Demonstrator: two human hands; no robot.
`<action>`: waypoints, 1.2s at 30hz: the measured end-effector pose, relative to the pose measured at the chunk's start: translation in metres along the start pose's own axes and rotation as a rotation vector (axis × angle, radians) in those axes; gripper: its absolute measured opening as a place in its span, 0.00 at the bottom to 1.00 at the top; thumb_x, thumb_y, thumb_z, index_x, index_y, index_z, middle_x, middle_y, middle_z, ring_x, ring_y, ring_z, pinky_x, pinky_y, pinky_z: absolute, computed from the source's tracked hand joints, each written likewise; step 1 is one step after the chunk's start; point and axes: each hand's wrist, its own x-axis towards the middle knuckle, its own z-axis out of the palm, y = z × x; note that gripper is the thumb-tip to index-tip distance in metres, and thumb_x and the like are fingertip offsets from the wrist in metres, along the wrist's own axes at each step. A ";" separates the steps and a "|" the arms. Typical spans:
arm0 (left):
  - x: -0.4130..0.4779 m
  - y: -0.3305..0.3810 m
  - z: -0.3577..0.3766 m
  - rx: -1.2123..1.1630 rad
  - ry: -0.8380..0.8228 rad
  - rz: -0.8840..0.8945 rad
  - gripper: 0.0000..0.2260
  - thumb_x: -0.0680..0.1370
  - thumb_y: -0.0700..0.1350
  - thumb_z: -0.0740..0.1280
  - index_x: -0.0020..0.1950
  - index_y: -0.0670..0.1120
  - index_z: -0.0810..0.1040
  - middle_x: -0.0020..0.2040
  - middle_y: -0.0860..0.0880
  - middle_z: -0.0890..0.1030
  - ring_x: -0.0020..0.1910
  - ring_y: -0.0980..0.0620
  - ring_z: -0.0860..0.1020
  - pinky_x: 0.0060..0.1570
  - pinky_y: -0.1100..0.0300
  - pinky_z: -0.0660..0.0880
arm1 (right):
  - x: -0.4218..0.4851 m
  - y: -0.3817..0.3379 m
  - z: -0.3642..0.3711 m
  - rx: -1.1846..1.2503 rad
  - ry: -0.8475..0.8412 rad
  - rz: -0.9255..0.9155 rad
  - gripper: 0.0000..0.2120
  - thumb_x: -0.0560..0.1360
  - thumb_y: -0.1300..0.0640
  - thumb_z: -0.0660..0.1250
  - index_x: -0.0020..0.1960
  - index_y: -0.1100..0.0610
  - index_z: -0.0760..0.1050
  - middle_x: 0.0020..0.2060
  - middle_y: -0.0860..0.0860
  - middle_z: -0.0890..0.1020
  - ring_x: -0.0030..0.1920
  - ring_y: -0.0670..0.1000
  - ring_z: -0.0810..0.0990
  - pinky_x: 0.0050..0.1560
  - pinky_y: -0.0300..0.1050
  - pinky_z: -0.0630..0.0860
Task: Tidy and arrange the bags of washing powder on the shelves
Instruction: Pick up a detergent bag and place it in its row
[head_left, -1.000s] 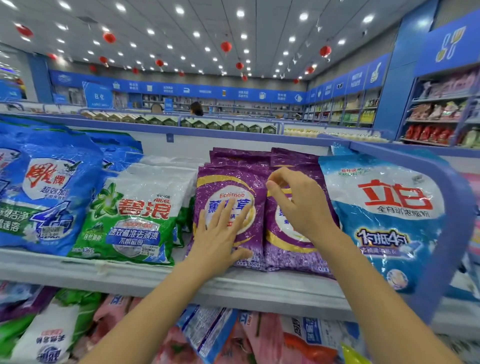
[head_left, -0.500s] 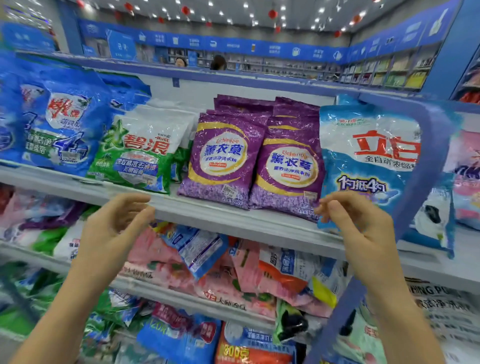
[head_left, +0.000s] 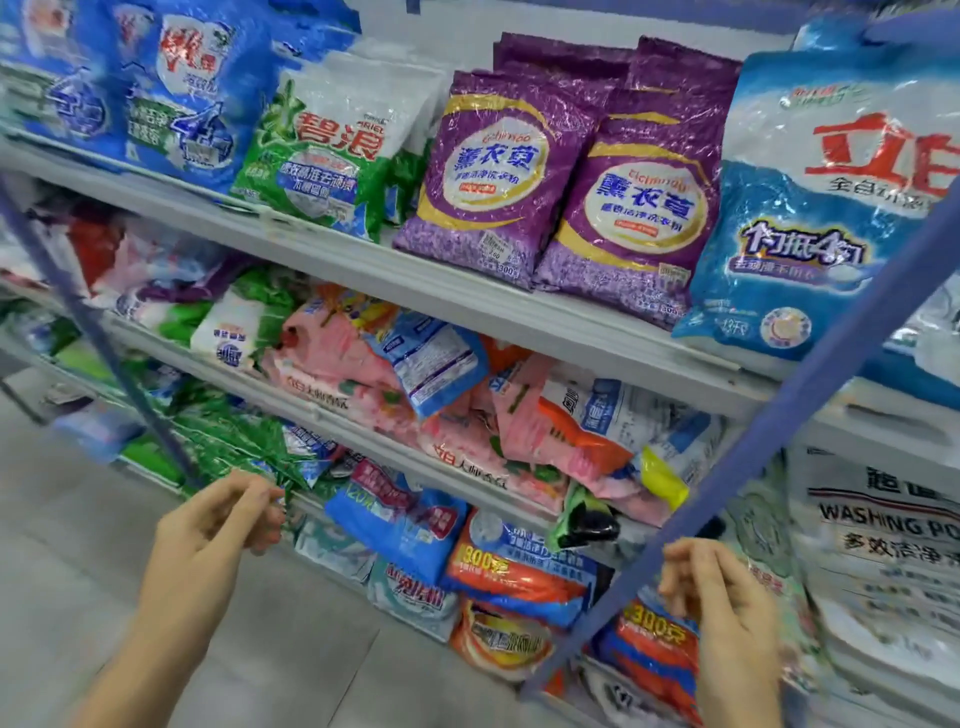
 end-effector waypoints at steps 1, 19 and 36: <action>-0.002 0.000 0.001 0.004 -0.009 -0.003 0.09 0.79 0.36 0.61 0.40 0.41 0.78 0.29 0.50 0.79 0.28 0.58 0.74 0.29 0.68 0.71 | 0.000 0.003 0.000 -0.026 -0.014 -0.002 0.15 0.71 0.45 0.58 0.37 0.53 0.78 0.26 0.51 0.76 0.25 0.46 0.68 0.25 0.36 0.67; 0.124 -0.029 0.012 -0.008 -0.293 -0.035 0.10 0.79 0.42 0.62 0.41 0.41 0.79 0.31 0.49 0.80 0.31 0.54 0.75 0.33 0.64 0.73 | 0.138 0.042 0.099 -1.257 0.151 -0.341 0.16 0.69 0.65 0.72 0.55 0.69 0.77 0.51 0.68 0.80 0.54 0.67 0.78 0.60 0.54 0.69; 0.188 -0.063 0.019 -0.042 -0.631 -0.095 0.08 0.79 0.38 0.62 0.42 0.40 0.79 0.32 0.48 0.80 0.32 0.56 0.78 0.34 0.68 0.74 | 0.087 0.021 0.124 -0.814 0.495 -0.676 0.15 0.67 0.72 0.56 0.48 0.72 0.78 0.41 0.66 0.82 0.44 0.56 0.77 0.47 0.42 0.72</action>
